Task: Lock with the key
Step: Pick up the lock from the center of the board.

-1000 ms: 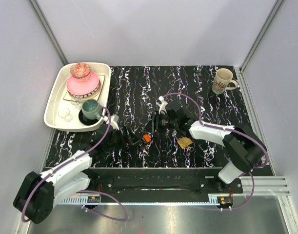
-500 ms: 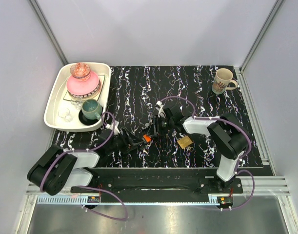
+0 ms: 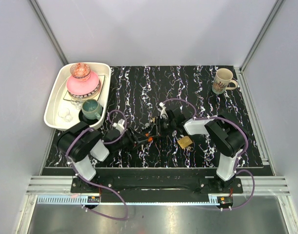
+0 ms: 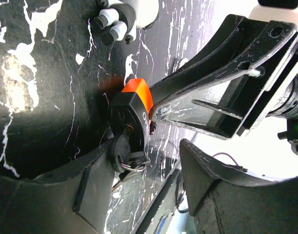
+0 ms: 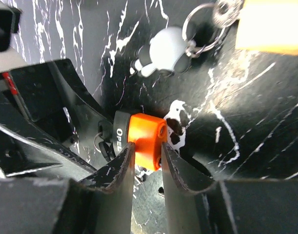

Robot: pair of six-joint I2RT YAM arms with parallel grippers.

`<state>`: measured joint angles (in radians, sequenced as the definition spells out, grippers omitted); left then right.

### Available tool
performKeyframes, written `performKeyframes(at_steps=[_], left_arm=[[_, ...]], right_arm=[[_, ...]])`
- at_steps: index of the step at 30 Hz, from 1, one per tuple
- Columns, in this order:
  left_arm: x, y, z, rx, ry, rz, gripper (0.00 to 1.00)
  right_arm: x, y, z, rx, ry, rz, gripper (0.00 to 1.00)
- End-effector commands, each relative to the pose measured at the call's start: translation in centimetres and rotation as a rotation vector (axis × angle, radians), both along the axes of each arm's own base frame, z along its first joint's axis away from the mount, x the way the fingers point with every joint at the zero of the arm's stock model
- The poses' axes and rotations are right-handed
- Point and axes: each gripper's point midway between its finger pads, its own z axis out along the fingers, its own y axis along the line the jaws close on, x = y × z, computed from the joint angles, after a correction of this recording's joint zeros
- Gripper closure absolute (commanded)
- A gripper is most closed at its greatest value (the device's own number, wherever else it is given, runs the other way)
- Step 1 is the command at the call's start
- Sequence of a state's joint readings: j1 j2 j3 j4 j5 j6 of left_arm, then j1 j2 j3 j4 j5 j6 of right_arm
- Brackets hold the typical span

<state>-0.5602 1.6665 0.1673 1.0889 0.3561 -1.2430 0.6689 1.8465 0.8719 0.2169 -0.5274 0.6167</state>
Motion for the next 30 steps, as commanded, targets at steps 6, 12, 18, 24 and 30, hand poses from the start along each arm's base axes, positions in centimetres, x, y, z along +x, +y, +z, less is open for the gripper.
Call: performKeyframes(at_steps=[6,12,18,24,30], left_arm=[[0.0,0.0,-1.2,-0.033,-0.046,0.052,0.48],[0.4,0.0,-0.7,0.001,-0.104,0.04,0.5],[0.7,0.4,-0.3,0.035,-0.141,0.051,0.55],[1.0,0.1,0.5,0.048,-0.196,0.023,0.57],[0.7,-1.5,1.9,0.005,-0.265,-0.065,0.8]], right_arm=[[-1.3,0.6,-0.1,0.08,0.034,0.024,0.71],[-2.1,1.3,1.8,0.168,0.009,0.084,0.81],[-3.0,1.5,3.9,0.244,-0.015,0.132,0.91],[-4.2,1.3,4.8,0.282,-0.013,0.164,0.93],[-4.5,0.9,4.2,0.271,-0.015,0.162,0.93]])
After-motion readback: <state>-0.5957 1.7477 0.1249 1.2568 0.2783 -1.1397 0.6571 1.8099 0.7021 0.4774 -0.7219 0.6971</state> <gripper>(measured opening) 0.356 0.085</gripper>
